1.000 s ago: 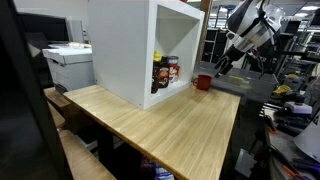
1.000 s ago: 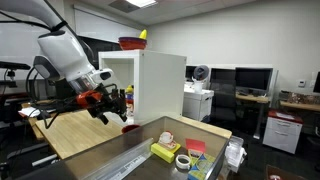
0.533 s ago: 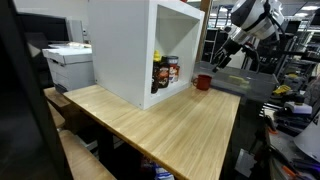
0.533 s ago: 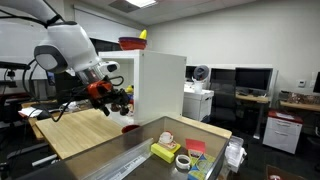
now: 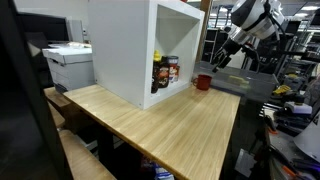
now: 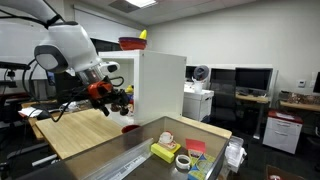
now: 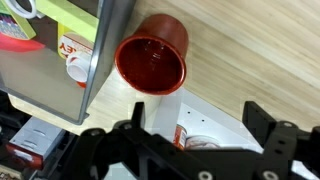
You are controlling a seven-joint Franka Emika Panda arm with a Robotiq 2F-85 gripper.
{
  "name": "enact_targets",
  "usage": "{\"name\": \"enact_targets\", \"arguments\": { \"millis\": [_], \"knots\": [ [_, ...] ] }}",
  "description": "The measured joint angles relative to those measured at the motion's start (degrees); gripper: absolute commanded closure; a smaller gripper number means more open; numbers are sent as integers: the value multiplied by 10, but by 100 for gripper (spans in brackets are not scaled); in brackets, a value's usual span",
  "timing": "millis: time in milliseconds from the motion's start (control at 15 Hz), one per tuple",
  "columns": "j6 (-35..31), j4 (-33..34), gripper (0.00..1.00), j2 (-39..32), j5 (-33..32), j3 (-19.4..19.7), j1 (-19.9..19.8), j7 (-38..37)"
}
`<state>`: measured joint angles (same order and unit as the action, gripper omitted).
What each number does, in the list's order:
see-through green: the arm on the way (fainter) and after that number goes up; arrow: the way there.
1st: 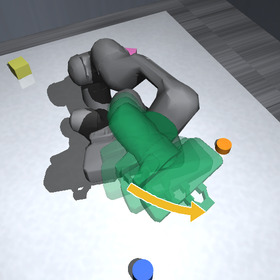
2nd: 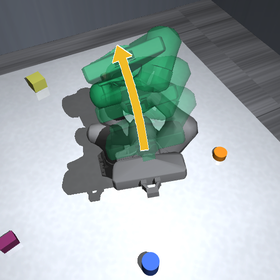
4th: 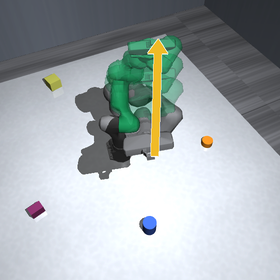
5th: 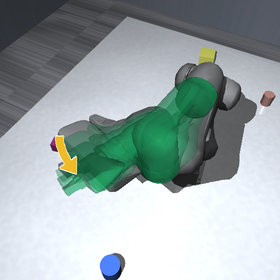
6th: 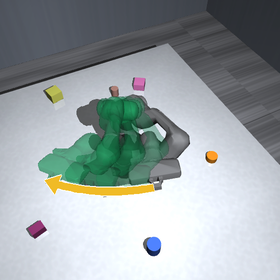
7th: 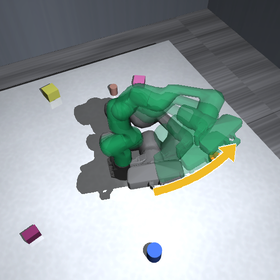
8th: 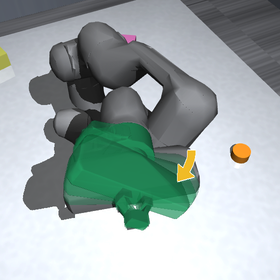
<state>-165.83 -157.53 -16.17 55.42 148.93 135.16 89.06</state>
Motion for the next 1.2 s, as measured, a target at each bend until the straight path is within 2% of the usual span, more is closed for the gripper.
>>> {"name": "enact_targets", "arguments": {
  "millis": [533,1200],
  "knots": [
    [0,5,0,35,-4,0,-5,-1],
    [0,49,0,94,-26,1,-18,-1]
  ]
}}
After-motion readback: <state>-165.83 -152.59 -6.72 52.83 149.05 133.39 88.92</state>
